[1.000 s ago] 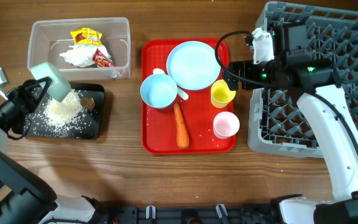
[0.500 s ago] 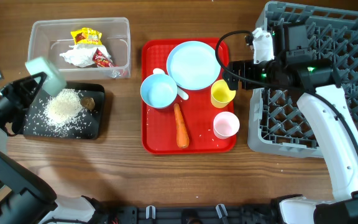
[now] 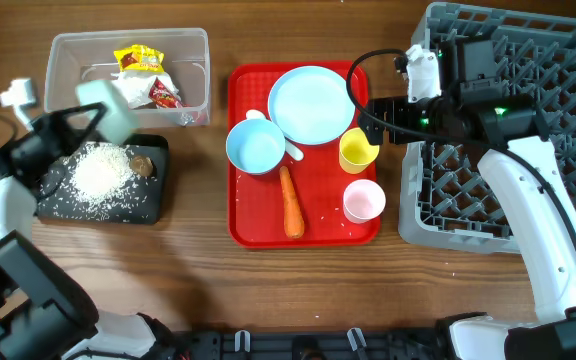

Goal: Sort waste into correct bins and load items into the dishwasher rack
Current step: 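Place the green bowl back on the red tray with the left gripper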

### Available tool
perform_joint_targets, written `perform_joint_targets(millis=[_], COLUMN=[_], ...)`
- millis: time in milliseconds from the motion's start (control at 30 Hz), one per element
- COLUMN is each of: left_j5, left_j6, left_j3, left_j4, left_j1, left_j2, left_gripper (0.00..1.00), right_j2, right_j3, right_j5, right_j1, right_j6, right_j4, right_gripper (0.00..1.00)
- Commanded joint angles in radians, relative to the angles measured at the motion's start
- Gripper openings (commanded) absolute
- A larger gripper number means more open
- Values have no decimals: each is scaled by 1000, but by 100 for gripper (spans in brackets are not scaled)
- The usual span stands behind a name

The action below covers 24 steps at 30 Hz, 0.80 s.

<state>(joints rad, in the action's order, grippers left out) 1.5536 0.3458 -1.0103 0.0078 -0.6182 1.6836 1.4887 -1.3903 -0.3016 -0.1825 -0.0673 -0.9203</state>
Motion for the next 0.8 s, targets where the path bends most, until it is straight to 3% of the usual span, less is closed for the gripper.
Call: perform_joint_targets(millis=[0, 200, 400, 600, 767], left_j5=[-46, -373, -844, -1300, -1551], left_j6=[3, -3, -161, -186, -186], left_j3=[-15, -15, -15, -15, -14], left_j4=[42, 0, -330, -536, -698], left_j1=[160, 543, 861, 1131, 1301], left_j2=[-73, -103, -111, -234, -231], left_gripper=[4, 4, 4, 4, 4], right_j2=[11, 11, 11, 11, 11], right_j3=[-8, -8, -8, -8, -8], right_j5=[13, 14, 14, 14, 14], right_j1=[0, 0, 0, 0, 0], right_j6=[-15, -12, -11, -11, -12], right_j4=[2, -2, 19, 39, 44], right_gripper=[100, 100, 100, 100, 100])
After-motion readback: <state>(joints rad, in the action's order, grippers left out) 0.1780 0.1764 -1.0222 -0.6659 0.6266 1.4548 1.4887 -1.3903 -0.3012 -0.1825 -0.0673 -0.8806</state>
